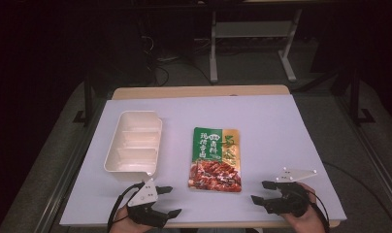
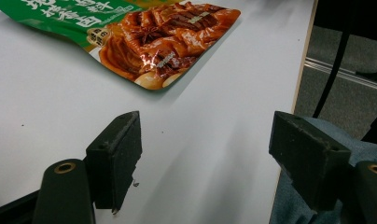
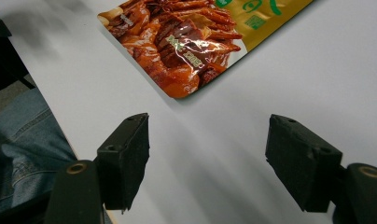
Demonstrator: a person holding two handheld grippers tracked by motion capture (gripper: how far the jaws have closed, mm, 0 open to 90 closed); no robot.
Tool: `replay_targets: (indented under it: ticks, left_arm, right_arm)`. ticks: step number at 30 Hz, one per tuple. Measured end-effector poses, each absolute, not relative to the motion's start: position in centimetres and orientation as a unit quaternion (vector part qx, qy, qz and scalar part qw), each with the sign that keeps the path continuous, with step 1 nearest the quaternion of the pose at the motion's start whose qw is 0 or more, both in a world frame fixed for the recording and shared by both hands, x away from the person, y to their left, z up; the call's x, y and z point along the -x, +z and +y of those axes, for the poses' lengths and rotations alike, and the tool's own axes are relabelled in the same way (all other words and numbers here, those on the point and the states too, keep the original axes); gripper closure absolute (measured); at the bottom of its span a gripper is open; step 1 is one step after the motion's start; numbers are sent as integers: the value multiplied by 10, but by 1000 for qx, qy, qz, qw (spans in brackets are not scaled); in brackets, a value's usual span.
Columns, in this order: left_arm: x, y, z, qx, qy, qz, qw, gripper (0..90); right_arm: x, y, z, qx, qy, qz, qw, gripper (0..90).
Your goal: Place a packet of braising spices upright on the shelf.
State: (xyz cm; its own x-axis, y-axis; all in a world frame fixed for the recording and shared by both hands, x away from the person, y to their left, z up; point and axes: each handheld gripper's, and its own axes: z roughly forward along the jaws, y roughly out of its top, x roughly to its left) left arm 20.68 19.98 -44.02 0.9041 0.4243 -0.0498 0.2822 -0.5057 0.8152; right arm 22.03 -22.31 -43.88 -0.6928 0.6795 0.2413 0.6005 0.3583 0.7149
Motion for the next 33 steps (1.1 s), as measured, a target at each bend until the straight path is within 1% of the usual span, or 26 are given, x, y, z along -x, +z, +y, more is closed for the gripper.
replay_targets:
  ticks: [8, 16, 20, 24, 25, 29, 30, 32, 33]
  left_arm:
    - [-207, -439, 199, -862, 77, 204, 457, 258]
    - [-210, -434, 196, -861, 75, 203, 460, 306]
    - [-210, -427, 193, -863, 84, 196, 458, 336]
    - [-215, -423, 189, -862, 80, 191, 462, 424]
    - [-217, -422, 188, -864, 79, 188, 460, 424]
    - [-225, -421, 182, -865, 74, 183, 461, 505]
    - [-229, -419, 178, -865, 74, 183, 461, 545]
    - [-231, -419, 176, -866, 73, 182, 460, 577]
    - [-234, -418, 174, -867, 69, 180, 459, 577]
  right_arm:
    - [-219, -438, -222, -389, 413, 822, 52, 293]
    - [-221, -437, -223, -389, 417, 819, 55, 293]
    - [-222, -436, -224, -392, 419, 817, 55, 292]
    - [-225, -436, -224, -391, 421, 817, 57, 291]
    - [-225, -436, -224, -390, 421, 817, 58, 291]
    - [-226, -436, -225, -391, 420, 817, 58, 291]
    - [-226, -436, -225, -393, 420, 816, 58, 291]
    - [-226, -437, -225, -392, 421, 816, 59, 291]
    - [-226, -437, -225, -392, 421, 816, 59, 291]
